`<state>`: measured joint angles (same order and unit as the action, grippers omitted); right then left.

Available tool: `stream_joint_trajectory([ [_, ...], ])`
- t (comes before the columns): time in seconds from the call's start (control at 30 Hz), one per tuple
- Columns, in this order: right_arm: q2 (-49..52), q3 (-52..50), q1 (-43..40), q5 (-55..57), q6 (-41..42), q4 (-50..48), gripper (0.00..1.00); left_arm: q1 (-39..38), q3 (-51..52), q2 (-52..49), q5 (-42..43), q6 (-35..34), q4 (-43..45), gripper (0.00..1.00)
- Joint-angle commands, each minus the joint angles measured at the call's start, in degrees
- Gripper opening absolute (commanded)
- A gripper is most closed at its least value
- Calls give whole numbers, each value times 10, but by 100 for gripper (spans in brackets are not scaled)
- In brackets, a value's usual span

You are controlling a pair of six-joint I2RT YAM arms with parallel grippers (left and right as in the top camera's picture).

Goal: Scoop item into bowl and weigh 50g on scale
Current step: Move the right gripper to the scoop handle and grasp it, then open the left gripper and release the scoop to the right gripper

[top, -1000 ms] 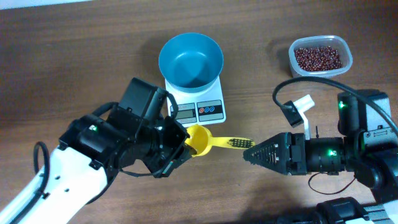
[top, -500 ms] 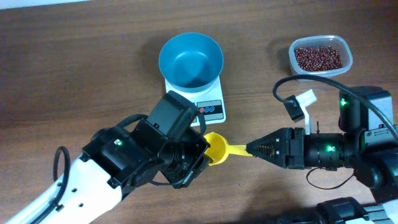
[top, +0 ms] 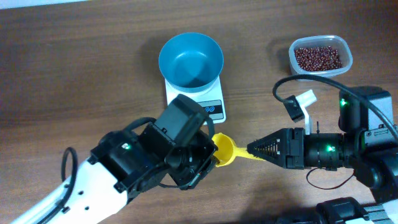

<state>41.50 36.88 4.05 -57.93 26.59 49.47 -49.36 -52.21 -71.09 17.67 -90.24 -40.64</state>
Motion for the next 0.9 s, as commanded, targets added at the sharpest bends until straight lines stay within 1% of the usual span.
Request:
stream_joint_trajectory([
  [0.0, -3, -2, 1, 1, -7, 6, 26, -5, -5, -40, 8, -6, 4, 0],
  [0.03, -3, -2, 1, 1, -13, 12, 24, -5, -5, -51, 18, -6, 13, 0],
  [0.1, -3, -3, 1, 1, -23, 17, 24, -5, -5, -69, 36, -6, 34, 0],
  [0.13, -3, -2, 1, 1, -24, 18, 25, -5, -6, -70, 36, -6, 41, 0],
  [0.17, -3, -3, 1, 2, -25, 17, 31, -5, -6, -70, 36, -6, 45, 0],
  [0.2, -3, -3, 1, 4, -39, 17, 32, -5, -6, -70, 35, -6, 46, 0],
  [0.27, -3, -3, 1, 8, -38, 20, 32, -5, -6, -70, 28, -6, 46, 0],
  [0.4, -3, -3, 1, 8, -39, 27, 23, -5, -6, -70, 24, -6, 46, 0],
  [0.67, -3, -3, 1, 15, -43, 41, 16, -5, -6, -70, 25, -6, 46, 0],
  [0.77, -3, -3, 1, 16, -52, 42, 11, -5, -6, -70, 25, -6, 46, 0],
  [0.87, -3, -3, 1, 16, -52, 42, 8, -5, -6, -70, 25, -6, 46, 0],
])
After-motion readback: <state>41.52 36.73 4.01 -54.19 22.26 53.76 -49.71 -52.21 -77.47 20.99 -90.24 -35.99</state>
